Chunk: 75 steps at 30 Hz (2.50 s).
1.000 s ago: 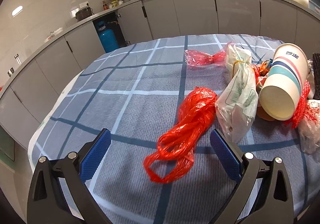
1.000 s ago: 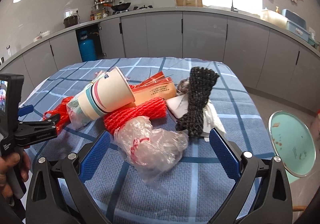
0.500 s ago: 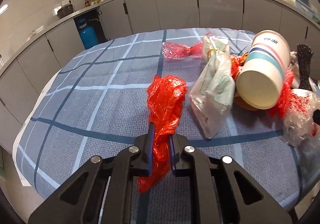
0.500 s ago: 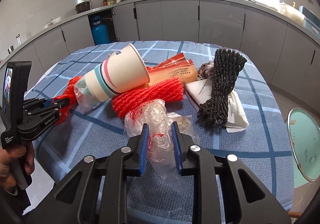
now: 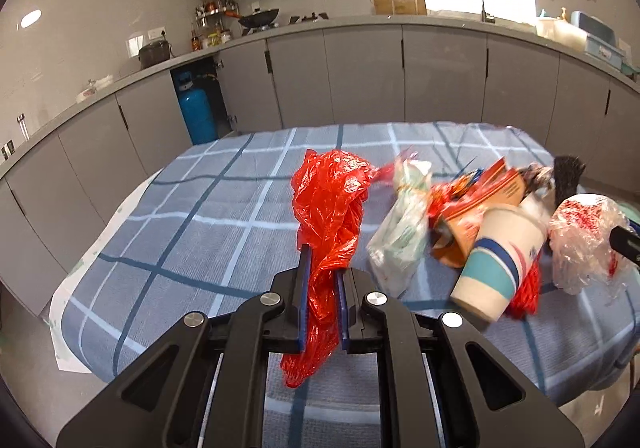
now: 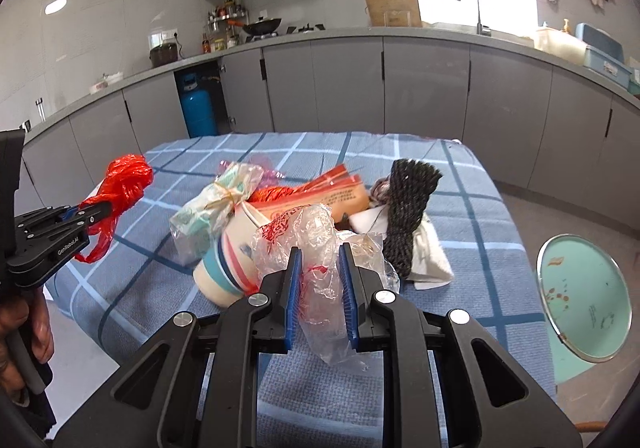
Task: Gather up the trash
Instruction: 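Carry both bags to the teal basin and open both tools to drop them, then move both tools back over the table toward the paper cup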
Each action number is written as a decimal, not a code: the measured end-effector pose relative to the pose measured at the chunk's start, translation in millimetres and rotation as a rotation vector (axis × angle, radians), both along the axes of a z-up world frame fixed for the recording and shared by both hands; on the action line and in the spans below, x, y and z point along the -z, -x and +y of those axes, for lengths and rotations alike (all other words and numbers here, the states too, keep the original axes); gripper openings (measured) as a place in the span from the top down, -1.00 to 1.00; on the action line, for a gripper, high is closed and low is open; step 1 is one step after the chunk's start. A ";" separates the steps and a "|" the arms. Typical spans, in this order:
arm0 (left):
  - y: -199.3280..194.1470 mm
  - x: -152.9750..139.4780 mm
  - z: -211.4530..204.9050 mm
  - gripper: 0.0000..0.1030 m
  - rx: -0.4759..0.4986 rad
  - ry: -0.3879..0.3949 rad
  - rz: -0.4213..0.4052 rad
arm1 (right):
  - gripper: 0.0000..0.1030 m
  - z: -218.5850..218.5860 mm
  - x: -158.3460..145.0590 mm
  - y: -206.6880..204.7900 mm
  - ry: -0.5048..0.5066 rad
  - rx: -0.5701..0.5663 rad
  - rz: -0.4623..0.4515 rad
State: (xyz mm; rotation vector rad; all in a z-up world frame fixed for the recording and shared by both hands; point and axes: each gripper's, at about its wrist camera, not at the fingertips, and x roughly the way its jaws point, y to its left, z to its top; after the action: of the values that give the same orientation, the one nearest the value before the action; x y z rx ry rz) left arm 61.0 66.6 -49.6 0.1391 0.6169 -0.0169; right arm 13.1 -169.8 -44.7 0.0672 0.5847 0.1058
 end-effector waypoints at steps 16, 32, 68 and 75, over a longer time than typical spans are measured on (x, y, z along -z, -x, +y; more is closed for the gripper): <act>-0.7 -23.0 -100.6 0.77 0.195 -0.003 -0.039 | 0.62 -55.6 -21.4 5.9 -0.042 0.120 -0.083; 7.1 -27.2 -277.3 0.77 0.565 0.003 -0.052 | 0.62 -195.2 -11.4 34.0 -0.034 0.431 -0.085; -2.1 25.2 -329.0 -0.86 0.646 -0.049 -0.026 | -0.32 -277.2 15.7 46.6 -0.048 0.632 -0.038; 5.3 10.4 -261.5 -0.88 0.535 -0.085 -0.082 | -0.37 -221.1 1.6 34.4 -0.035 0.534 -0.046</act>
State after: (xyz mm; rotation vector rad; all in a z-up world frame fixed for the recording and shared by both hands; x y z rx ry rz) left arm 55.7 -194.9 -60.0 0.3820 0.4847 -0.5006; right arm -21.3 -390.9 -46.2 0.2511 0.5021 -0.4005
